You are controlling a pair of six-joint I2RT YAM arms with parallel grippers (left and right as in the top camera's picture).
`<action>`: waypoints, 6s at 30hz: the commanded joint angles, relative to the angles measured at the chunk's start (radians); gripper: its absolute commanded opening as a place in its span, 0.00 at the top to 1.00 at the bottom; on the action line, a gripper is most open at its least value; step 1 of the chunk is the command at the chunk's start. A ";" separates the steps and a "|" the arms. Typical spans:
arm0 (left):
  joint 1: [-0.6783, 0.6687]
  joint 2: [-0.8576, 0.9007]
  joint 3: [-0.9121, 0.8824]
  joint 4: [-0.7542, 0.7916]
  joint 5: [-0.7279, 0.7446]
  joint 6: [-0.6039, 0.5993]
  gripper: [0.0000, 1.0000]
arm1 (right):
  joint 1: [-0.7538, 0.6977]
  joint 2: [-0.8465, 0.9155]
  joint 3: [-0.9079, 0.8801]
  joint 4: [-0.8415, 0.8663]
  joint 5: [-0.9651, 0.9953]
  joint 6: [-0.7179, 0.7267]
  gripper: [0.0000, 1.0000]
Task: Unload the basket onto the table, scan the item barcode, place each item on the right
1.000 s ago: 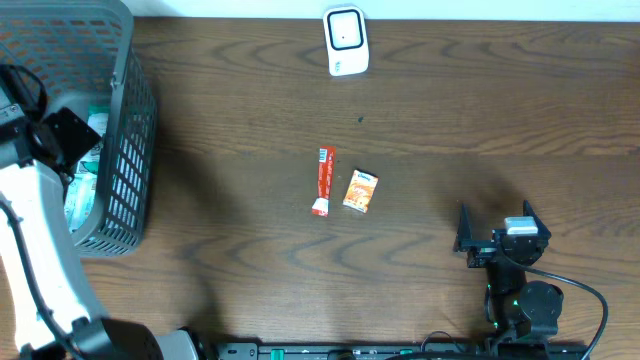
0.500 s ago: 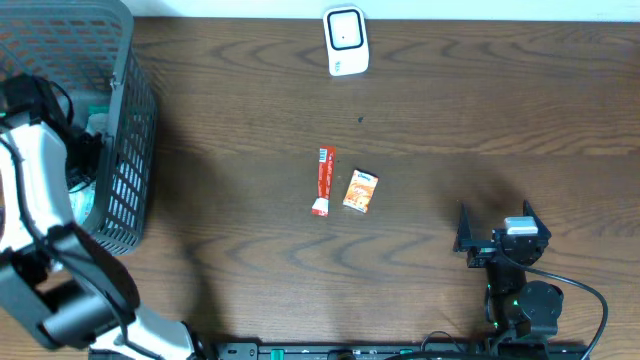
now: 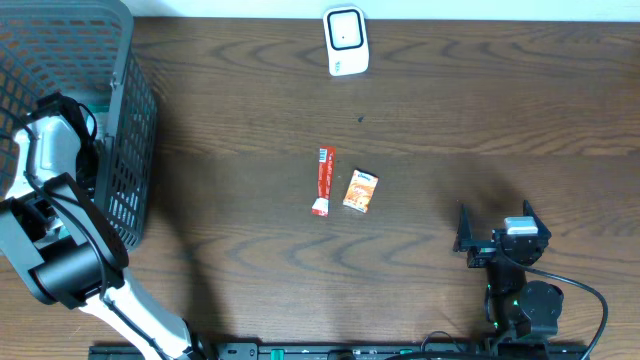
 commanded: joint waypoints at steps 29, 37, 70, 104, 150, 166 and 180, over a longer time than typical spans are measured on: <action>0.005 -0.389 0.093 0.078 -0.029 -0.024 0.93 | -0.012 0.000 -0.001 -0.004 0.000 -0.010 0.01; -0.024 -0.666 0.093 0.122 -0.028 -0.058 0.93 | -0.012 0.000 -0.001 -0.004 0.000 -0.010 0.01; -0.851 -0.703 -0.069 -0.083 0.117 -0.222 0.85 | -0.012 0.000 -0.001 -0.004 0.000 -0.010 0.01; -0.850 -0.316 -0.532 0.101 0.280 -0.211 0.20 | -0.012 0.000 -0.001 -0.004 0.000 -0.010 0.01; -1.178 -0.480 -0.596 0.254 0.002 -0.393 0.39 | -0.012 0.036 -0.001 -0.005 0.002 0.200 0.01; -1.183 -0.434 -0.624 0.312 -0.009 -0.406 0.50 | -0.012 0.182 -0.001 -0.003 0.003 0.200 0.01; -1.182 -0.433 -0.677 0.338 -0.009 -0.405 0.51 | -0.012 0.183 -0.002 -0.003 0.002 0.252 0.01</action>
